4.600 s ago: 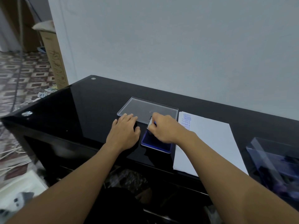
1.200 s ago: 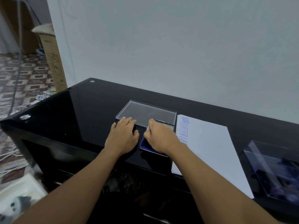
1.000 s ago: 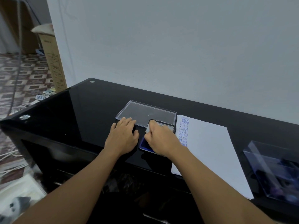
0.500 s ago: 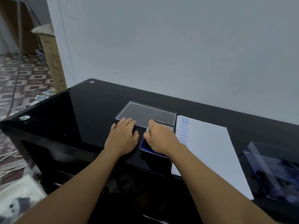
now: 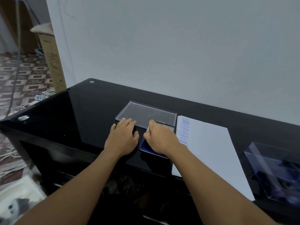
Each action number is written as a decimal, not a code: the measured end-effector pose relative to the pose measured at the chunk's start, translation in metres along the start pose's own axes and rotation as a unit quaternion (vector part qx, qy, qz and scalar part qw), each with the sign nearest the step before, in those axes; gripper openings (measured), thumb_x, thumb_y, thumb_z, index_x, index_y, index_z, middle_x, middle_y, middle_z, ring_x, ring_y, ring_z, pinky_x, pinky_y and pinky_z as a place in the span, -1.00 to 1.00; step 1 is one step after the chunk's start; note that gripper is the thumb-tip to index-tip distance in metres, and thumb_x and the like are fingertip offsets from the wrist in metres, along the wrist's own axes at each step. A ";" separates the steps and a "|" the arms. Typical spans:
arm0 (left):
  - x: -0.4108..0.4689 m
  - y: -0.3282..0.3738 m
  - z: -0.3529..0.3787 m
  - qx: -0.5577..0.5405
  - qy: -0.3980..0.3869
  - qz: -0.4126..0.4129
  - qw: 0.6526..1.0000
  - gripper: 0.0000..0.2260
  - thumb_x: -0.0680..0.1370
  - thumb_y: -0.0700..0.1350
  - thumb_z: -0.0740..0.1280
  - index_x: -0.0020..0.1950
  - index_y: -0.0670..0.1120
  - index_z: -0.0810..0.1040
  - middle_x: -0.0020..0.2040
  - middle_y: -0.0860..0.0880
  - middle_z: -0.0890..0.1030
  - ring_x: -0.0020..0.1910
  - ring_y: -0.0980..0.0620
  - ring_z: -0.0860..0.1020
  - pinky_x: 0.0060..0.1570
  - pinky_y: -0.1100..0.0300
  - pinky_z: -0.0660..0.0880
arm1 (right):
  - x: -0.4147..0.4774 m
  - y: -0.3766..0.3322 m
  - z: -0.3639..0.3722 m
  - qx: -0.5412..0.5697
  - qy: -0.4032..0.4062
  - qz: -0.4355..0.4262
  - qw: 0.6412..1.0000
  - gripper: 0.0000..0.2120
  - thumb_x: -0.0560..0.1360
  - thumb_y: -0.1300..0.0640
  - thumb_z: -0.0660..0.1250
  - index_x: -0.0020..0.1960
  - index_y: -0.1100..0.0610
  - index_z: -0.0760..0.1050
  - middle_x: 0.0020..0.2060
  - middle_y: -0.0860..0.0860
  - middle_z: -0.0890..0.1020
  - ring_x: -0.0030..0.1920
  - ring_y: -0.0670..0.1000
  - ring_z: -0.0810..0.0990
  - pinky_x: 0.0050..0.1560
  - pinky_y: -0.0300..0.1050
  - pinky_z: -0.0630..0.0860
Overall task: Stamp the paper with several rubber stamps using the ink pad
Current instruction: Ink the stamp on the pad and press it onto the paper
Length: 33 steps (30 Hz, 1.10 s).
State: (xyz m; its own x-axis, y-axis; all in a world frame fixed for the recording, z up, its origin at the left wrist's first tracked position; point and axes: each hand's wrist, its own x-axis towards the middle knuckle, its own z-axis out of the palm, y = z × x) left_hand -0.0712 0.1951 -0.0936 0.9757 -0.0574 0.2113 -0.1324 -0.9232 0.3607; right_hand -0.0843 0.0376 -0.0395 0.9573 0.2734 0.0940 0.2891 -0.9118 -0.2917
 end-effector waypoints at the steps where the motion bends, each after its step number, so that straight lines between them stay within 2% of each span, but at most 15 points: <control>1: 0.000 0.000 0.000 -0.001 0.000 0.000 1.000 -0.53 0.66 0.03 0.12 0.58 -0.04 0.25 0.60 -0.01 0.23 0.60 0.00 0.08 0.55 -0.13 0.08 | 0.000 0.000 0.000 0.000 0.002 0.000 1.000 -0.85 0.60 0.02 0.13 -0.03 0.11 0.30 -0.18 0.12 0.57 -0.16 0.16 0.55 -0.12 0.11 0.55; 7: 0.000 0.001 -0.001 -0.003 -0.004 -0.002 1.000 -0.53 0.67 0.02 0.12 0.58 -0.03 0.24 0.60 -0.01 0.22 0.61 0.00 0.07 0.56 -0.13 0.06 | -0.002 0.001 0.002 0.010 0.008 0.000 1.000 -0.85 0.59 0.05 0.12 -0.08 0.10 0.24 -0.23 0.14 0.55 -0.20 0.19 0.52 -0.23 0.03 0.43; 16: 0.000 0.001 -0.001 -0.007 -0.015 -0.006 1.000 -0.52 0.68 0.02 0.10 0.60 -0.03 0.20 0.62 0.00 0.17 0.62 0.01 0.02 0.56 -0.11 0.01 | -0.002 0.002 0.001 0.010 0.008 -0.003 1.000 -0.85 0.59 0.02 0.12 -0.07 0.10 0.27 -0.23 0.11 0.55 -0.20 0.16 0.53 -0.19 0.07 0.51; 20: 0.001 0.000 -0.002 -0.018 -0.012 -0.009 1.000 -0.52 0.68 0.02 0.12 0.59 -0.03 0.21 0.62 0.00 0.17 0.61 0.01 0.03 0.56 -0.11 0.01 | -0.004 0.003 -0.002 0.023 0.004 -0.007 1.000 -0.84 0.61 0.02 0.11 -0.07 0.10 0.27 -0.21 0.12 0.56 -0.19 0.16 0.53 -0.20 0.05 0.48; 23: 0.002 0.001 -0.003 -0.035 -0.011 -0.015 0.999 -0.53 0.66 0.02 0.14 0.57 -0.03 0.26 0.60 -0.01 0.21 0.61 0.00 0.07 0.55 -0.13 0.03 | -0.006 0.005 -0.009 0.040 0.000 0.003 0.999 -0.83 0.61 0.01 0.10 -0.09 0.09 0.27 -0.20 0.09 0.53 -0.18 0.15 0.51 -0.19 0.03 0.42; 27: 0.004 0.005 -0.011 -0.081 0.002 -0.029 0.996 -0.55 0.64 -0.01 0.19 0.53 -0.08 0.34 0.56 -0.03 0.31 0.56 -0.01 0.20 0.53 -0.15 0.12 | -0.008 0.021 -0.032 0.127 0.047 0.045 0.990 -0.84 0.60 0.03 0.12 -0.04 0.12 0.32 -0.17 0.11 0.56 -0.20 0.11 0.51 -0.21 0.01 0.44; 29: 0.006 0.009 -0.018 -0.118 0.014 -0.031 0.992 -0.55 0.63 -0.02 0.21 0.51 -0.10 0.37 0.54 -0.03 0.35 0.54 0.00 0.25 0.51 -0.15 0.18 | -0.009 0.034 -0.046 0.150 0.049 0.066 0.985 -0.82 0.62 0.03 0.13 -0.01 0.15 0.33 -0.18 0.10 0.58 -0.25 0.05 0.50 -0.28 -0.05 0.41; 33: 0.014 0.031 -0.033 -0.151 0.020 0.003 0.988 -0.58 0.64 -0.03 0.23 0.49 -0.13 0.41 0.50 -0.05 0.40 0.50 -0.02 0.30 0.50 0.00 0.20 | -0.017 0.062 -0.069 0.143 0.031 0.098 0.984 -0.79 0.63 0.00 0.16 0.00 0.16 0.36 -0.18 0.13 0.68 -0.29 -0.01 0.53 -0.34 -0.14 0.41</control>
State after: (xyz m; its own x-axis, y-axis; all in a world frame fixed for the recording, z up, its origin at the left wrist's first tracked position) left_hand -0.0677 0.1781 -0.0499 0.9679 -0.0414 0.2479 -0.1897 -0.7673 0.6125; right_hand -0.0828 -0.0449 0.0065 0.9952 0.0744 0.0643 0.0978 -0.8194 -0.5648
